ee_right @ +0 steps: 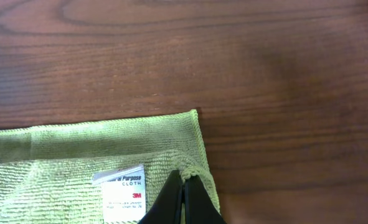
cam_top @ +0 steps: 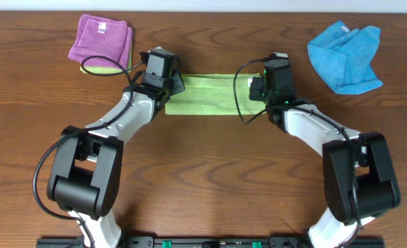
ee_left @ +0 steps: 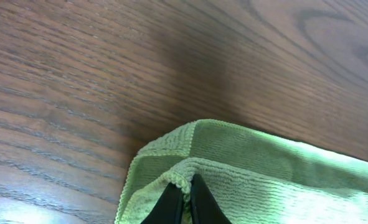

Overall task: Fold the cloth
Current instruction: 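Lower the folded edge onto the cloth and release both grippers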

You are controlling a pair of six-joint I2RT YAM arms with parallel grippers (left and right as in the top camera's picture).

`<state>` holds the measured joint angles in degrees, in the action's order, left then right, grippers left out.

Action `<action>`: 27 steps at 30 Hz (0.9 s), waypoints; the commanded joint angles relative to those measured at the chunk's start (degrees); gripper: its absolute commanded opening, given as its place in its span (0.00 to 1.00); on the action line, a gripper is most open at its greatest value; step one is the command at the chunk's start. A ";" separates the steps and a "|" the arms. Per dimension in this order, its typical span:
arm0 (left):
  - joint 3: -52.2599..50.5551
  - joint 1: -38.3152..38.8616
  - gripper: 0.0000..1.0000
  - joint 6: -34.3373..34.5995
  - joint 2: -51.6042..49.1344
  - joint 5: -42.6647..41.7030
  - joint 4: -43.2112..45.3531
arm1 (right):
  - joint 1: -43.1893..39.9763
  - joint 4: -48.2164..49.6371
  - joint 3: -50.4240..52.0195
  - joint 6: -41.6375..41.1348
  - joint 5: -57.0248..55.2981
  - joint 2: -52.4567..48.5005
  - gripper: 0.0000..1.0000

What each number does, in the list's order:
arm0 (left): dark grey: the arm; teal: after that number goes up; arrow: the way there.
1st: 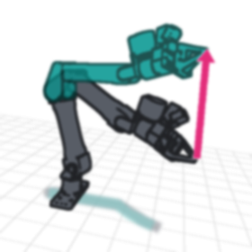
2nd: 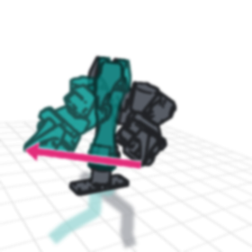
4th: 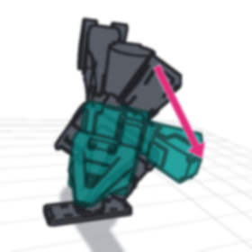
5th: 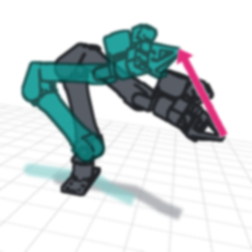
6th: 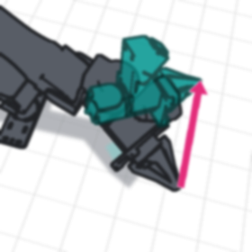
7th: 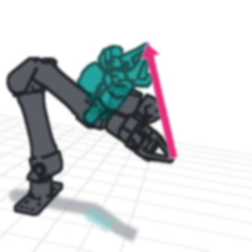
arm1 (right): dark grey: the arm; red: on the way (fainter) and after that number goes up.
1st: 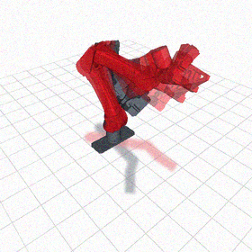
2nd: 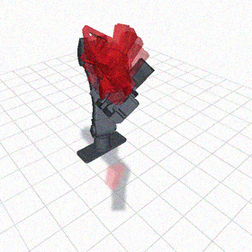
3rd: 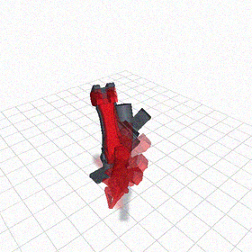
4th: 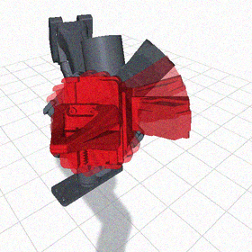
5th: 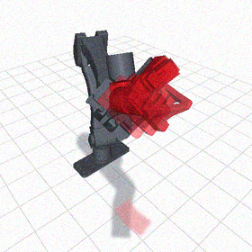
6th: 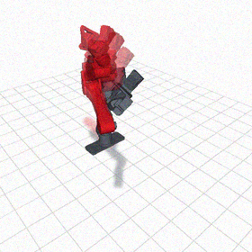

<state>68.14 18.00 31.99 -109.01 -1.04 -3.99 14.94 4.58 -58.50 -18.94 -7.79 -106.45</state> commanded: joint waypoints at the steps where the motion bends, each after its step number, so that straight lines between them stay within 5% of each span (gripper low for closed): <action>1: 1.14 -0.46 0.06 -1.16 -2.43 1.42 -0.04 | -0.39 0.66 -0.87 1.86 -1.33 -1.38 0.01; 6: 1.14 -0.46 0.06 -1.16 -3.19 1.11 0.96 | -0.42 0.92 -0.87 2.34 -2.01 -1.46 0.01; 8: 1.14 -0.48 0.06 -1.11 -3.19 1.16 1.33 | -0.39 1.03 -0.87 2.32 -2.16 -1.46 0.10; 9: 1.14 -0.48 0.06 -1.14 -3.19 1.22 1.31 | -0.39 1.03 -0.87 2.32 -2.16 -1.46 0.26; 10: 1.14 -0.46 0.06 -1.16 -3.19 1.25 1.29 | -0.39 1.03 -0.87 2.32 -2.14 -1.46 0.57; 11: 1.14 -0.46 0.14 -1.18 -3.19 1.22 1.25 | -0.39 1.01 -0.87 2.29 -2.16 -1.46 0.98; 12: 1.14 -0.46 0.28 -1.18 -3.19 1.22 1.27 | -0.39 0.98 -0.87 2.29 -2.14 -1.46 0.99; 13: 1.14 -0.48 0.53 -1.16 -3.19 1.25 1.29 | -0.39 0.94 -0.87 2.29 -2.12 -1.46 0.99; 17: 1.14 -0.48 0.94 -1.18 -3.19 1.29 1.09 | -0.39 0.57 -0.87 2.27 -2.32 -1.46 0.99; 27: 1.16 -0.83 0.95 -2.45 0.46 -0.63 -3.37 | -0.52 -8.11 -1.31 1.81 -1.92 2.84 0.99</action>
<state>68.18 17.54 31.03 -111.55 -1.13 -5.50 14.90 -1.65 -58.61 -17.12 -9.08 -106.87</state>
